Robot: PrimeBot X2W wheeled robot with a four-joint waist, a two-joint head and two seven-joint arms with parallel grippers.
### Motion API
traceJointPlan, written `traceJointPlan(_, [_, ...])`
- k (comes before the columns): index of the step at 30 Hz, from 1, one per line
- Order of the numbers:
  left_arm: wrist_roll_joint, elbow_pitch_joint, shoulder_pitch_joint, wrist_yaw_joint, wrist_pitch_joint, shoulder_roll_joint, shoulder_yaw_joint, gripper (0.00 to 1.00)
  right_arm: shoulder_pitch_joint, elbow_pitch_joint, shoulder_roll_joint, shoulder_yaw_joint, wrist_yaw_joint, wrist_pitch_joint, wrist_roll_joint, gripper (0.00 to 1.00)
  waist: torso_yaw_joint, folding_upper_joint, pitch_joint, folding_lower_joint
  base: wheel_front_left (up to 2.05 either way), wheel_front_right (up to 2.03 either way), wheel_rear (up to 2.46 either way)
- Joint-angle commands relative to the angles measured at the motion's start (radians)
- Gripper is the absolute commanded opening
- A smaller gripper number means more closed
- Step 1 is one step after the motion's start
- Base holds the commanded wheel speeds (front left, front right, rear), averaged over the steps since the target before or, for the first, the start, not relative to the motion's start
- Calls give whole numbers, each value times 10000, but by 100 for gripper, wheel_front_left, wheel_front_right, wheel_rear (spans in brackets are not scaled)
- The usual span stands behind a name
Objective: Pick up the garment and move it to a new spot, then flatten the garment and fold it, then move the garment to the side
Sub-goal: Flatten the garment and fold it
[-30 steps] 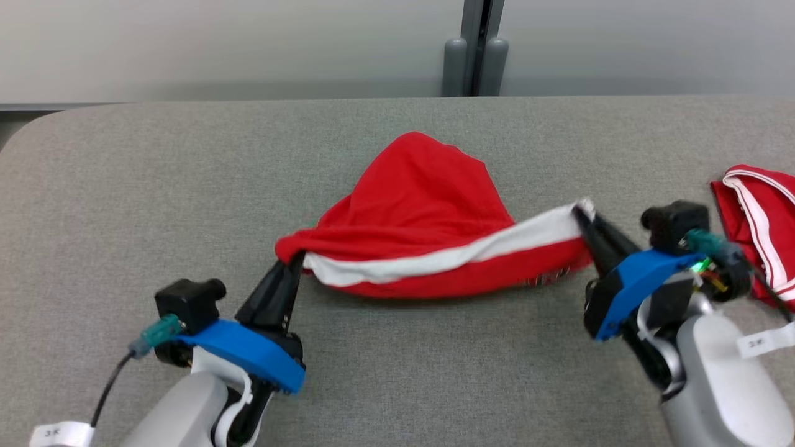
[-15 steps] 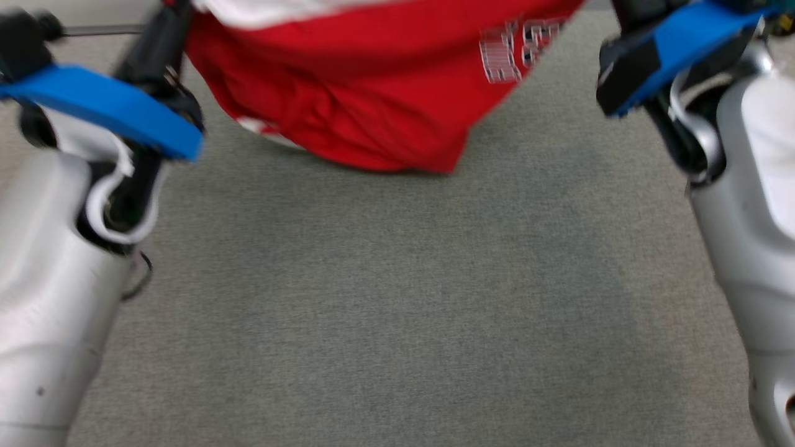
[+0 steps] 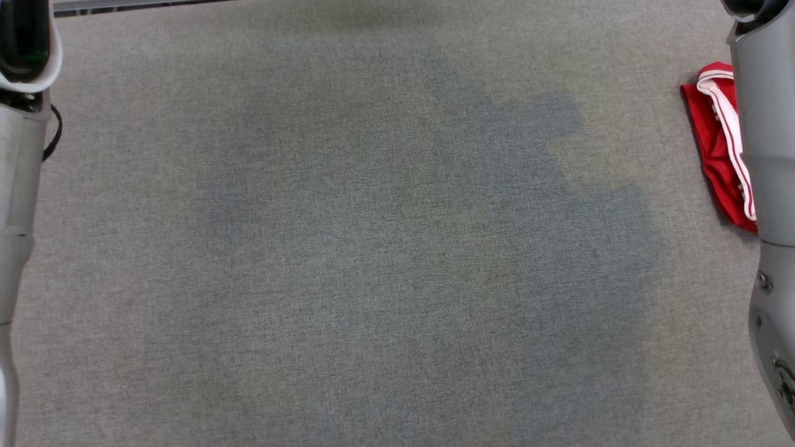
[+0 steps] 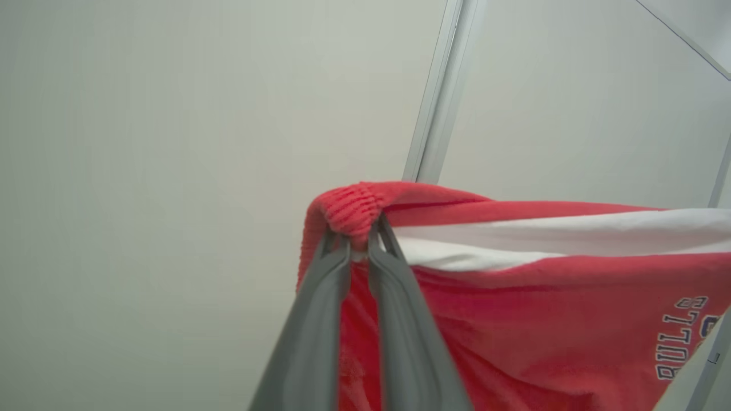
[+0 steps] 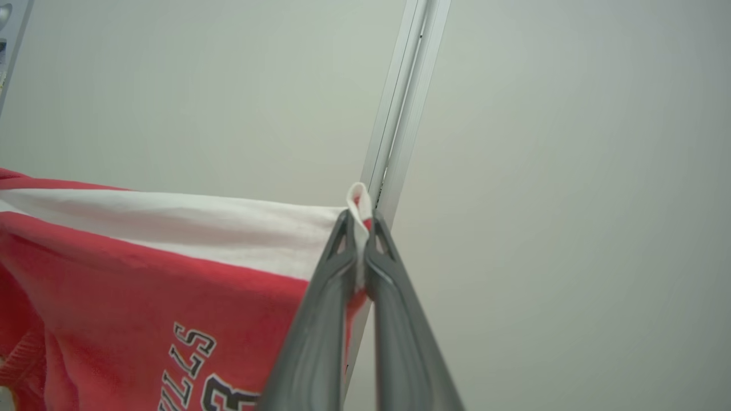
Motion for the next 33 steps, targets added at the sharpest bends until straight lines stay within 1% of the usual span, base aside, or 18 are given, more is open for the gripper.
traceJointPlan(1, [104,100,61,-80,-184,-141,-64,0,328,-157,-27,41,-10,-38,-135,0,4,0,94,-1,0,0,0])
traceJointPlan(4, [189,220,614,-271,-354,-365,-317,0,1125,-260,-262,431,-6,-38,-247,0,42,0,242,-1,0,0,0])
traceJointPlan(7, [155,421,1475,-448,-428,-610,-792,0,2155,-163,-548,1074,-6,-43,19,0,142,0,257,-1,0,0,0])
traceJointPlan(12, [-94,785,3315,-607,-453,-857,-1725,0,4174,292,-1291,1922,-7,28,1087,0,391,0,-1,-1,0,0,0])
traceJointPlan(15, [-228,785,4440,-648,-349,-762,-2317,0,5240,132,-1762,2316,-7,356,1763,0,489,0,-292,-1,0,0,0])
traceJointPlan(17, [-326,583,5051,-653,-142,-625,-2782,0,5918,-138,-2173,2588,-7,789,2196,0,553,0,-487,-1,0,0,0])
traceJointPlan(19, [-646,291,5682,-649,120,-470,-3085,0,6617,-625,-2540,2980,-7,1438,2686,0,603,0,-700,-1,0,0,0])
traceJointPlan(20, [-823,121,6015,-649,280,-366,-3206,0,6996,-911,-2695,3246,-5,1914,3087,0,615,0,-817,-1,0,0,0])
traceJointPlan(21, [-823,121,6015,-649,280,-366,-3206,0,6996,-911,-2695,3246,-5,1914,3087,0,615,0,-817,-1,0,0,0])
traceJointPlan(25, [-1384,-603,7087,-625,984,189,-3489,0,8274,-2379,-3613,3705,-7,3767,4362,0,632,0,-1237,-1,0,0,0])
traceJointPlan(27, [-1610,-1108,7569,-594,1392,528,-3605,0,8910,-3156,-4019,3581,-7,4507,4782,0,630,0,-1442,-1,0,0,0])
traceJointPlan(29, [-1876,-1722,8117,-442,1833,913,-3698,0,9608,-3882,-4395,3322,-7,5278,5055,0,619,0,-1649,-1,0,0,0])
traceJointPlan(31, [-2094,-2463,8677,-226,2293,1314,-3801,0,10335,-4595,-4657,2913,-7,6022,5339,0,606,0,-1821,-1,0,0,0])
traceJointPlan(33, [-2331,-3381,9239,85,2757,1761,-3926,0,11167,-5296,-4850,2416,-7,6832,5517,0,587,0,-1928,-1,0,0,0])
